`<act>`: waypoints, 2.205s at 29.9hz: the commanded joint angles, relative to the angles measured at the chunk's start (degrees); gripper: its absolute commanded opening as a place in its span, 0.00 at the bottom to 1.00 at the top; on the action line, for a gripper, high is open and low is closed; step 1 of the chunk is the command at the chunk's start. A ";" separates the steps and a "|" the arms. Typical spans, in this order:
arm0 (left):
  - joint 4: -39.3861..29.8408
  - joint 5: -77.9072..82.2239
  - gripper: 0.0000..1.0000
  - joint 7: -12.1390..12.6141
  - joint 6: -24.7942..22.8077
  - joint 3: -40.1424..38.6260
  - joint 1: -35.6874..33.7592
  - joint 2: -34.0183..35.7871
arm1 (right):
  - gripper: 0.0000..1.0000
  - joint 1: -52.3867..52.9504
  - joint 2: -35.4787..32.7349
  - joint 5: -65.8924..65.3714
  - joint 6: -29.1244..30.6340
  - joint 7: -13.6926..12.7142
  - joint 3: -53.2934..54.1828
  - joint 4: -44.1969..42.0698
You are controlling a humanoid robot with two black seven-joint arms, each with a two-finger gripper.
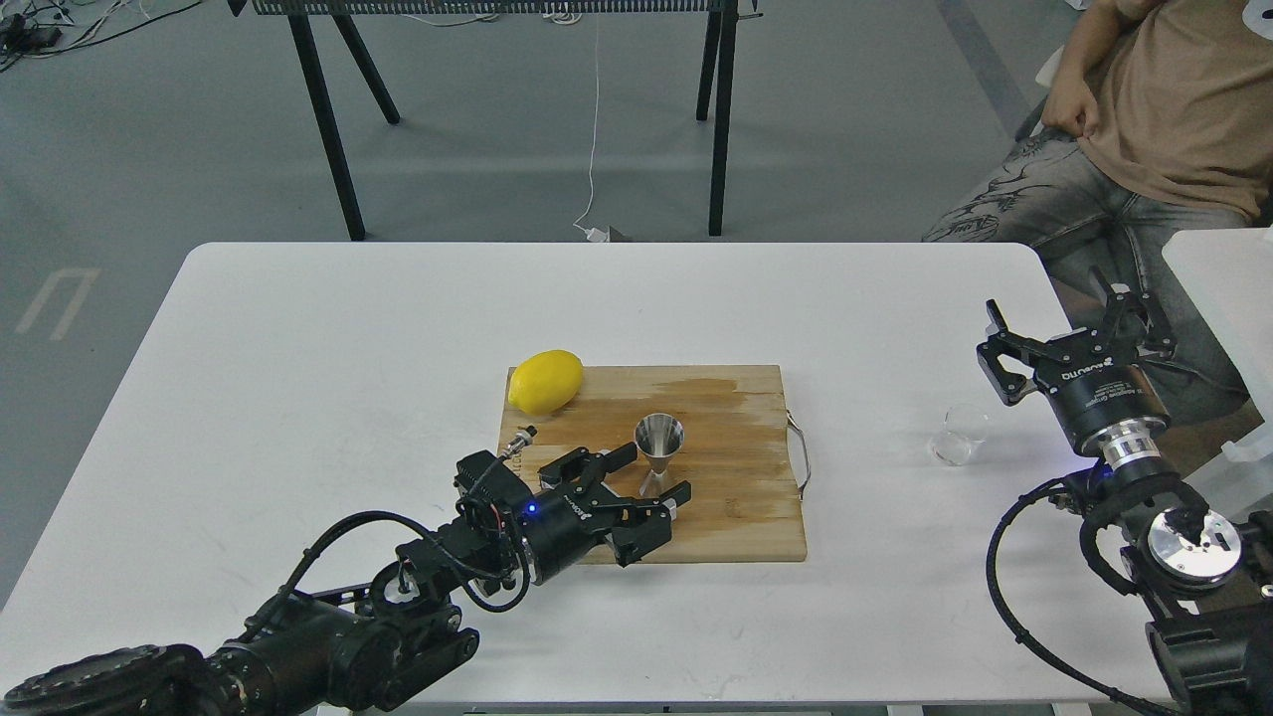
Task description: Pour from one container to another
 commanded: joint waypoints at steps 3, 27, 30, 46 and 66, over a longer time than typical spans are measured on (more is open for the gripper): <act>-0.17 0.00 0.92 0.00 0.00 -0.02 -0.12 1.24 | 0.98 0.01 0.00 -0.05 0.00 0.00 -0.01 0.04; -21.26 -34.88 0.91 0.00 -4.49 -4.93 -0.64 31.29 | 0.98 0.18 0.09 -0.05 0.00 -0.09 -0.09 0.04; -21.61 -40.50 0.91 0.00 -22.13 -11.51 -0.47 34.63 | 0.98 0.36 0.00 -0.05 0.00 -0.09 -0.18 0.04; -9.49 -84.45 0.95 0.00 -56.00 -24.37 -0.91 40.62 | 0.98 0.88 -0.44 -0.23 0.00 -0.88 -3.70 0.75; -4.74 -86.49 0.95 0.00 -56.00 -24.28 -1.87 38.16 | 0.99 0.01 -1.49 10.03 0.00 -0.97 -2.20 6.27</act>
